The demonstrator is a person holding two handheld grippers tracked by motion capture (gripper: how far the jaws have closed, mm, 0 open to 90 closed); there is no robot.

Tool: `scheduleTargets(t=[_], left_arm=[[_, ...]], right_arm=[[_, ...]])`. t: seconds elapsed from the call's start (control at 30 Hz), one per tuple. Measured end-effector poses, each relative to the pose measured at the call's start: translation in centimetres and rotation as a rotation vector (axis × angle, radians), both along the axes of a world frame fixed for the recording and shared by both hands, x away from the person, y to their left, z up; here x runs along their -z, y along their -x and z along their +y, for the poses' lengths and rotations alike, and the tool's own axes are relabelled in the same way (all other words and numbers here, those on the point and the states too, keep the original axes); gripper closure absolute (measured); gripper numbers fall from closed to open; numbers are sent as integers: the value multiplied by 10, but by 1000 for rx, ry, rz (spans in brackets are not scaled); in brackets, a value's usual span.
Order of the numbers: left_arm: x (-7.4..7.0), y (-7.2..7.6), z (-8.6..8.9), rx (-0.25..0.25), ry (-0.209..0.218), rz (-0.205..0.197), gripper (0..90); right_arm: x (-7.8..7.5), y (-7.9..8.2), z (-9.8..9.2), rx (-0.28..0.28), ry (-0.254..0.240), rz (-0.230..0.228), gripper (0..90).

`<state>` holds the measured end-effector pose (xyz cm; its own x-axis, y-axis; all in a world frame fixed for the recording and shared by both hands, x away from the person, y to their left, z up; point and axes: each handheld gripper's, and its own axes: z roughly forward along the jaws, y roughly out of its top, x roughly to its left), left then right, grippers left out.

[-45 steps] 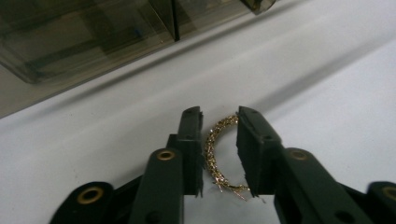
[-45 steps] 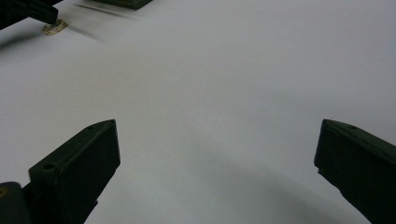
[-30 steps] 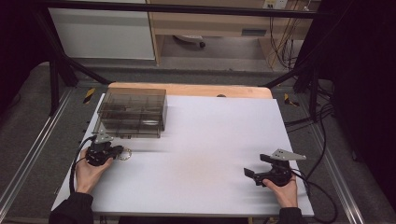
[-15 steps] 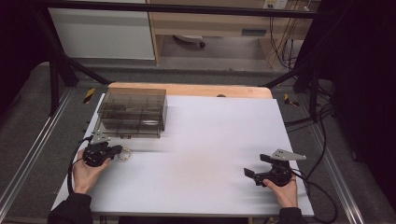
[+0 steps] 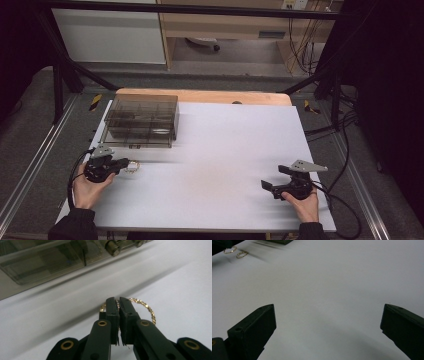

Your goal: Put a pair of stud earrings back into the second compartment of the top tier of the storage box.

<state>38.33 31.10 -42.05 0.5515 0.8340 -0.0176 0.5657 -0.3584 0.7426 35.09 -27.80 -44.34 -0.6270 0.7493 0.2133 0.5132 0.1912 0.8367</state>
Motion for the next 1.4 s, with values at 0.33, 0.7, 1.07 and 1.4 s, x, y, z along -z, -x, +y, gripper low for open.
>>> scheduleTargets(t=[0.33, 0.7, 1.07, 1.4], left_arm=[[-12, 8, -2, 8, 16, -1, 861], [-35, 16, -10, 36, 29, -27, 861], [-53, 16, -13, 53, 42, -40, 861], [-71, 1, -18, 61, 44, -50, 861]], right_arm=[[1, 0, 0, 0, 3, 2, 7], [1, 0, 1, -1, 6, 5, 7], [1, 0, 1, -3, 8, 5, 7], [1, 0, 1, -3, 11, 4, 7]])
